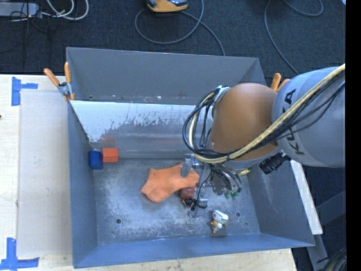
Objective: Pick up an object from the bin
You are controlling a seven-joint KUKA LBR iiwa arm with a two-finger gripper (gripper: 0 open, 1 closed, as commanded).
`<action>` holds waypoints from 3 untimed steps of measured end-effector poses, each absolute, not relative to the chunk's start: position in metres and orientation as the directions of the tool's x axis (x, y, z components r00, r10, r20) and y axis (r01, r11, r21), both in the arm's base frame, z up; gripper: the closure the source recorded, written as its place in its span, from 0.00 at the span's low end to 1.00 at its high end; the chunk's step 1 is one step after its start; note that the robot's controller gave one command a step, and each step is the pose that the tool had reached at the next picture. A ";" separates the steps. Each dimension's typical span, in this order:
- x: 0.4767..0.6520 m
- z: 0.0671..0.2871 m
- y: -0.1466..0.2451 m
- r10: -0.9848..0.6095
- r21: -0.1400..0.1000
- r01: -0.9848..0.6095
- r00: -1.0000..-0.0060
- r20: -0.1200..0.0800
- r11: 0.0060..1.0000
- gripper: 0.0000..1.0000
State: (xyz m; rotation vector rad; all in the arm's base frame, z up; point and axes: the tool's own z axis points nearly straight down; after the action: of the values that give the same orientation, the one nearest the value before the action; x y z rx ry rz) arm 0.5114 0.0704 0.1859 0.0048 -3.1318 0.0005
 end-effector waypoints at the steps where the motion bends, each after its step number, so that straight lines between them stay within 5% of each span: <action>1: 0.512 0.189 0.070 -0.002 0.000 -0.002 -1.000 0.007 1.000 0.00; 2: 0.520 0.218 0.082 -0.176 0.000 -0.176 -0.984 0.013 0.984 0.00; 3: 0.526 0.194 0.089 -0.308 0.001 -0.308 -0.951 0.000 0.951 0.00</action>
Offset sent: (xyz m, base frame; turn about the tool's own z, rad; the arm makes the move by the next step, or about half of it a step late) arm 0.0208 0.0256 0.0722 -0.3777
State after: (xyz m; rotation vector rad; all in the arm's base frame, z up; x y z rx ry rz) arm 0.5258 0.0891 0.1935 0.4893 -3.1035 -0.0023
